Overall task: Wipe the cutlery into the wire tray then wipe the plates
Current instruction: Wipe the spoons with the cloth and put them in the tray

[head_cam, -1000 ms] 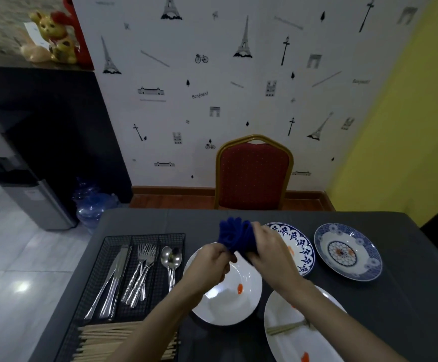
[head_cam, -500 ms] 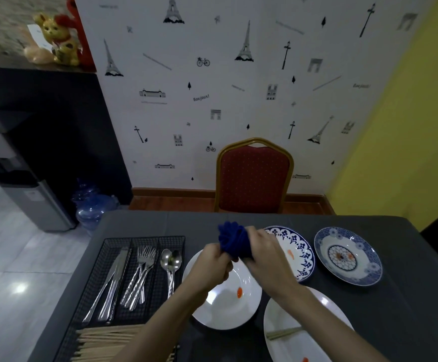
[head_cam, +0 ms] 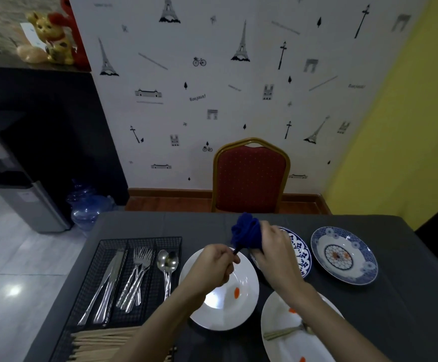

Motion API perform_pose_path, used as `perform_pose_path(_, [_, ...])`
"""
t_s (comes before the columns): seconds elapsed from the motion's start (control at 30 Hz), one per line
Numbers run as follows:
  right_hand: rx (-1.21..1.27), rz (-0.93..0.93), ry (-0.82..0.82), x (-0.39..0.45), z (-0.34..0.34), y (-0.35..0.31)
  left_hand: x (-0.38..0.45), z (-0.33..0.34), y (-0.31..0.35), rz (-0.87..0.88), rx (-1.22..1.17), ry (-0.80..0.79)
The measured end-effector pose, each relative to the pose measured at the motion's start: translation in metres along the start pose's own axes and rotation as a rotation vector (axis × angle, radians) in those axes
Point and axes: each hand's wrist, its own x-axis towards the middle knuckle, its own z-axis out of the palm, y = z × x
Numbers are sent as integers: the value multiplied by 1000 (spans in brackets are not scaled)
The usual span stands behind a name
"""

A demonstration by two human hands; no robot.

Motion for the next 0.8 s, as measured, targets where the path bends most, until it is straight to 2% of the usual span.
perform_pose_path(0.13, [6,-106,-31,-5,2,-8,0,-2,-3,23,-24,-3])
perform_pose_path(0.23, [-9,16,21,14,-6,16,-7,-6,-9,52,-65,-11])
perform_pose_path(0.37, [222,232,172,32,-22,34,-3,-19,-11,64,-161,21])
perform_pose_path(0.5, [303,286,237,35,-28,37,2,-27,-20,0,-139,114])
perform_pose_path(0.6, [319,231,207,24,-18,23,4,-22,-26,-41,-40,135])
perform_pose_path(0.7, [315,134,133,8,-5,10,4,-11,-25,-47,35,80])
perform_pose_path(0.8, [160,-51,-2,-10,7,2,2,0,-20,28,55,53])
